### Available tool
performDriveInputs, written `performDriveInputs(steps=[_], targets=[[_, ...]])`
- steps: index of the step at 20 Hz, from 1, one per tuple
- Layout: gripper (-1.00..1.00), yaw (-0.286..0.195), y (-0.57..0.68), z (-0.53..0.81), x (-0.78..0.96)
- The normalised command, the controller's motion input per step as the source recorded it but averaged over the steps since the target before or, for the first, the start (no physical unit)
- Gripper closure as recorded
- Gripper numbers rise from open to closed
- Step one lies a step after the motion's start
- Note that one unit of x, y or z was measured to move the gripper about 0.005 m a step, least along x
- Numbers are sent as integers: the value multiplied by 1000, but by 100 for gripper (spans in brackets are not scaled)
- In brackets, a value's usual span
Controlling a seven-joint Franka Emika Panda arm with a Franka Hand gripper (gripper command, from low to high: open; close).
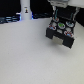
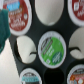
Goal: Open the kcup holder, insert the kcup into the holder, and close the kcup holder
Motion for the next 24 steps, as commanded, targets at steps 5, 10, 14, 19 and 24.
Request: performDriveInputs(steps=[5, 10, 14, 19, 24], targets=[[-100, 4, -316, 142, 808], [-100, 8, -195, -13, 771], [-100, 25, -73, -153, 609], [-100, 76, 41, -192, 302], [-100, 201, 185, -283, 27]])
